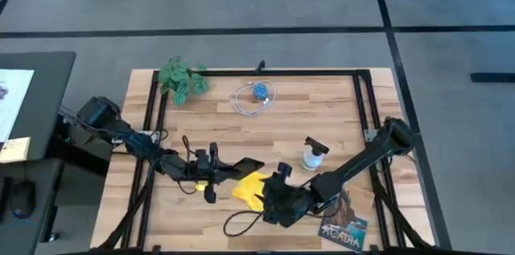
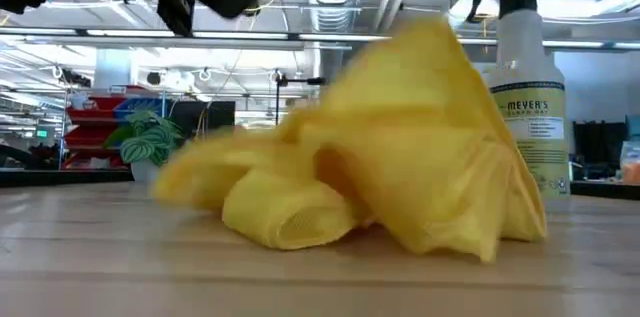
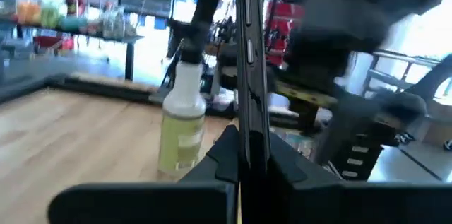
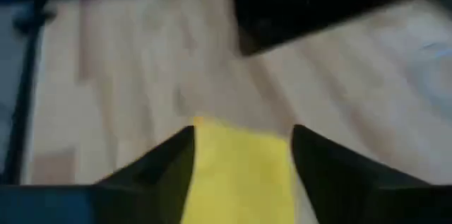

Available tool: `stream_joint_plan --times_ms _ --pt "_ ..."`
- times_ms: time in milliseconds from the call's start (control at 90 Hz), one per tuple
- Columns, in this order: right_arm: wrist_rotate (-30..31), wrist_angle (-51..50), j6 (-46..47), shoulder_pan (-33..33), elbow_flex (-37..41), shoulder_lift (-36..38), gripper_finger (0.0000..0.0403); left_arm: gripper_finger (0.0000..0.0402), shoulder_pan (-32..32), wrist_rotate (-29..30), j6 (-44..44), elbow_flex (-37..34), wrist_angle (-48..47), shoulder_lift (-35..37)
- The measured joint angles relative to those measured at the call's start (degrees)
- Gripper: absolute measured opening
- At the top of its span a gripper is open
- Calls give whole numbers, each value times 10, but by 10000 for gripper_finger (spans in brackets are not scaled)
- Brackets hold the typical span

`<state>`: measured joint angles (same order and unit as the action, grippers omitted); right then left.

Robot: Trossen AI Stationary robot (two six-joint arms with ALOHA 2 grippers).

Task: Apply microfiber cloth
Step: Wipe the back of the cellphone using a microfiber cloth

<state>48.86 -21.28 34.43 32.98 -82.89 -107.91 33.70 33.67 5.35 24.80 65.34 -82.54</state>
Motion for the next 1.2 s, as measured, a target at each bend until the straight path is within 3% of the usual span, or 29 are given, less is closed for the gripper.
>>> stream_joint_plan --times_ms 89,156,333,478,678,900,1000,1200 --pt "90 92 1 10 42 3 267 4 18 -2 -33 0 24 0" --pt "116 199 -24 14 77 3 265 4 29 -2 -51 0 35 0" --pt "67 579 -240 13 137 -15 241 4 43 -1 -64 0 51 0" --pt "38 712 -364 4 138 -19 218 4 48 0 -64 0 56 0" --pt "-54 732 -375 -23 138 -20 167 4 48 -3 -61 0 56 0" --pt "-73 726 -374 -28 138 -20 20 14 48 -6 -49 1 32 0" --pt "-72 679 -351 -28 138 -12 15 25 48 -5 -51 1 -2 0" --pt "-88 492 -240 -34 137 44 13 57 47 3 -51 1 -52 -1"
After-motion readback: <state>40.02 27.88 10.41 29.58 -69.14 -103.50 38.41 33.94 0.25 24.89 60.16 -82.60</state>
